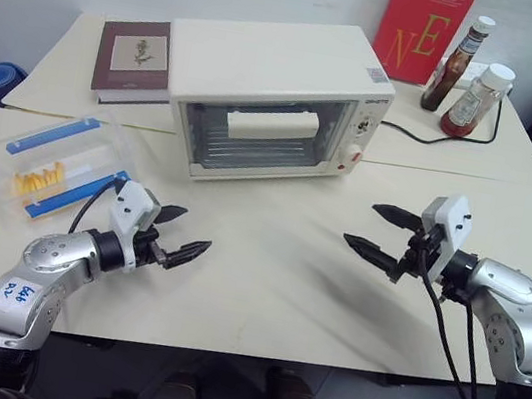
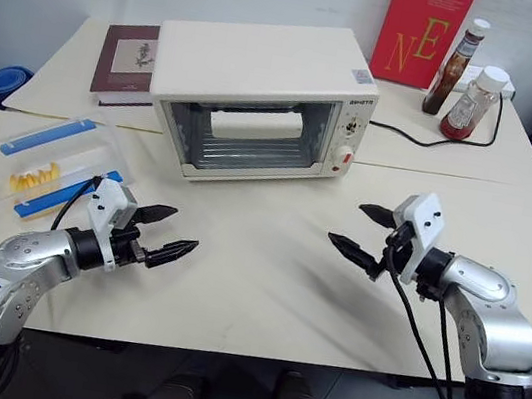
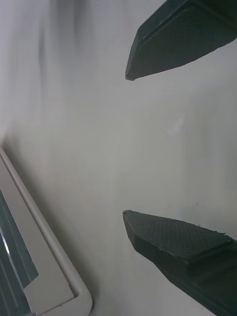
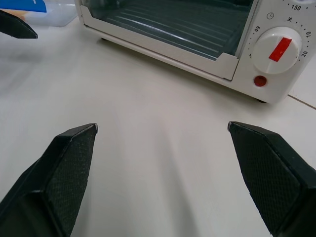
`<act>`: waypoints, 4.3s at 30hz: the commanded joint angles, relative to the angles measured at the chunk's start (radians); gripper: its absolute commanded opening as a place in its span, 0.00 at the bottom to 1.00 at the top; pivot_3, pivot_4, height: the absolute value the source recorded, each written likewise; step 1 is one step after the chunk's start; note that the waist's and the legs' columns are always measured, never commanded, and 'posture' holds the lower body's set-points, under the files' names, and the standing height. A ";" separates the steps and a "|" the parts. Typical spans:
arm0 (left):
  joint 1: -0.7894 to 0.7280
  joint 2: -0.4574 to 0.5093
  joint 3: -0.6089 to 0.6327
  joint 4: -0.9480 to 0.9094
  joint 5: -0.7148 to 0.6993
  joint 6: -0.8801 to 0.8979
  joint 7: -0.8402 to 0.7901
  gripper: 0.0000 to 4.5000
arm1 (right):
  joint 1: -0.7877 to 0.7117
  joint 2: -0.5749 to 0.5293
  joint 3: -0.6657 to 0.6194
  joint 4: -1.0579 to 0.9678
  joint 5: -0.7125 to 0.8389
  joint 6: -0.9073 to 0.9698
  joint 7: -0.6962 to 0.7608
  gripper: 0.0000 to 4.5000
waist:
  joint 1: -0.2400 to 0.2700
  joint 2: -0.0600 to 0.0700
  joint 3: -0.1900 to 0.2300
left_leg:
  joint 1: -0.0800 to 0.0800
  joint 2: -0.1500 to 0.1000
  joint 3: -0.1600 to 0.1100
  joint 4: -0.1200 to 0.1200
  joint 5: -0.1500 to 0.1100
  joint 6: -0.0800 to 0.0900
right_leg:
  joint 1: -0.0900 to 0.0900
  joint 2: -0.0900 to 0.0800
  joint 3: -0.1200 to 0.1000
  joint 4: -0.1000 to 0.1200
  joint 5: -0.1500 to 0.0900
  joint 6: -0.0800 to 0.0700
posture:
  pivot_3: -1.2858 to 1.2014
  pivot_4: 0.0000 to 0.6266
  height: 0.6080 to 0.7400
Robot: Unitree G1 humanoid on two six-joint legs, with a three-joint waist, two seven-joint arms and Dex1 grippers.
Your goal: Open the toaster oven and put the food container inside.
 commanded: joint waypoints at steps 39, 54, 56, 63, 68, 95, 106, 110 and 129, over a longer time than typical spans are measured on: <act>-0.233 0.181 0.228 -0.197 -0.311 0.207 0.077 1.00 | -0.537 0.296 0.130 0.281 0.018 0.014 0.097 0.98 | -0.004 0.001 0.001 | -0.004 0.001 0.000 0.000 0.000 -0.001 | -0.005 0.000 -0.001 0.001 0.000 0.000 | 0.52 0.24 1.00; -0.558 0.184 0.001 0.093 -0.106 0.037 -0.048 0.60 | -0.203 0.276 0.140 -0.036 0.111 0.122 0.076 1.00 | -0.010 0.001 0.001 | -0.013 0.001 0.003 0.000 0.000 -0.001 | -0.017 0.002 0.002 0.004 0.001 0.000 | 0.52 0.24 1.00; -0.569 0.187 -0.047 0.129 -0.062 -0.010 -0.098 0.47 | -0.188 0.285 0.134 -0.054 0.117 0.133 0.052 1.00 | -0.012 0.001 0.001 | -0.013 0.001 0.004 -0.001 0.000 -0.001 | -0.017 0.002 0.003 0.004 0.001 0.000 | 0.52 0.24 1.00; -0.575 0.190 -0.161 0.223 0.078 -0.151 -0.229 0.01 | -0.157 0.300 0.107 -0.102 0.141 0.157 -0.020 1.00 | -0.010 0.001 0.001 | -0.013 0.002 0.005 0.000 0.000 -0.001 | -0.018 0.002 0.004 0.004 0.001 0.000 | 0.52 0.24 1.00; -0.582 0.167 -0.229 0.259 0.161 -0.207 -0.272 0.01 | -0.106 0.252 0.066 -0.160 0.109 0.157 -0.100 1.00 | -0.002 0.001 0.001 | -0.013 0.001 0.005 0.000 0.000 -0.001 | -0.018 0.002 0.004 0.004 0.001 0.000 | 0.52 0.24 1.00; -0.077 0.178 -0.039 -0.037 0.257 -0.063 -0.101 0.01 | -0.047 -0.117 -0.128 -0.355 0.493 0.338 -0.014 1.00 | -0.006 -0.001 0.001 | -0.010 0.010 0.011 0.007 0.001 0.002 | -0.013 0.014 0.013 0.003 0.008 0.000 | 0.52 0.24 1.00; 0.235 0.164 0.752 -0.244 -0.013 0.410 -0.038 0.71 | -0.332 -0.054 0.081 -0.075 0.407 0.297 0.199 1.00 | -0.001 -0.001 0.002 | -0.011 0.011 0.011 0.007 0.001 0.003 | -0.016 0.014 0.012 0.003 0.008 -0.002 | 0.52 0.24 1.00; 0.054 0.185 0.858 -0.216 -0.001 0.719 0.161 0.99 | -0.363 -0.020 0.109 -0.049 0.370 0.265 0.234 1.00 | 0.008 -0.002 0.001 | -0.011 0.010 0.009 0.008 0.001 0.003 | -0.015 0.013 0.010 0.003 0.008 -0.002 | 0.52 0.24 1.00; -0.501 0.122 0.686 0.413 0.300 0.843 0.599 1.00 | -0.285 0.022 0.010 -0.187 0.445 0.312 0.104 1.00 | -0.001 -0.006 -0.001 | -0.012 0.011 0.011 0.005 -0.001 -0.004 | -0.017 0.012 0.010 0.003 0.010 -0.002 | 0.52 0.24 1.00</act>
